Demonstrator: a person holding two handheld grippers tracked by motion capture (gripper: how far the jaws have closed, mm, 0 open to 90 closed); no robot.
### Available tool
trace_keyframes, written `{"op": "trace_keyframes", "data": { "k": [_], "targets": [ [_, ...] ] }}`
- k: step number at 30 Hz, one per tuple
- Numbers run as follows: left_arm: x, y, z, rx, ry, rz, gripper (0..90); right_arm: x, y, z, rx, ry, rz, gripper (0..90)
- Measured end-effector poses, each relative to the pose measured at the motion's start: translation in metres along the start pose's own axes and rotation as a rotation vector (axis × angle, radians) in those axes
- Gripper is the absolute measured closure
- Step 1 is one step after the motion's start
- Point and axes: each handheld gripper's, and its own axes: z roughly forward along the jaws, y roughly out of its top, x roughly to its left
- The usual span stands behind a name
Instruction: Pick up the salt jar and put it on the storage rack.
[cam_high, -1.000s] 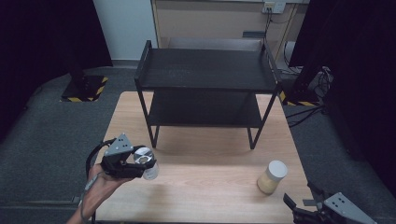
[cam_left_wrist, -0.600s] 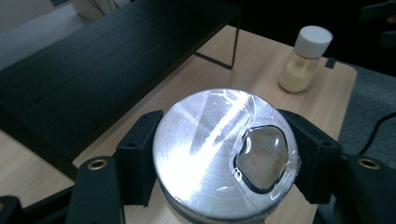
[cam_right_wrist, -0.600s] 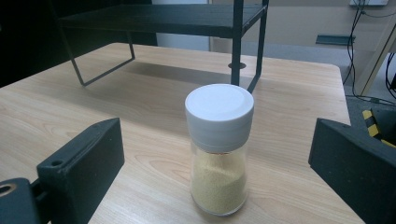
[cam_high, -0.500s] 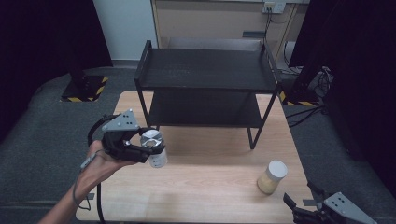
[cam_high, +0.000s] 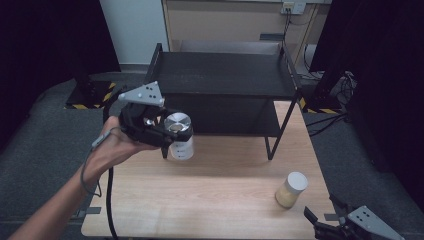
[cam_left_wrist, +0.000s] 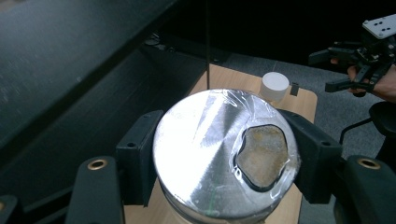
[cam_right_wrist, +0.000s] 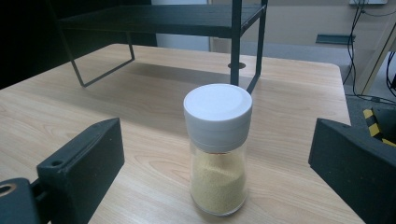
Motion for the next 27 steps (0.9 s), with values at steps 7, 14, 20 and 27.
{"op": "trace_keyframes", "data": {
  "k": [7, 14, 20, 27],
  "targets": [
    [0.011, 0.038, -0.003, -0.021, 0.045, 0.003, 34.4, -0.001, 0.0, 0.0, 0.001, 0.0, 0.004, 3.4],
    [0.025, 0.072, -0.002, -0.034, 0.136, -0.027, 34.4, -0.002, 0.0, 0.0, 0.0, 0.001, 0.007, 3.5],
    [0.04, 0.085, 0.005, -0.069, 0.205, -0.087, 34.4, -0.002, -0.001, -0.001, -0.002, 0.002, 0.011, 3.5],
    [0.051, 0.097, 0.017, -0.064, 0.293, -0.115, 34.4, -0.003, -0.001, -0.001, -0.001, 0.004, 0.013, 3.5]
  ]
}}
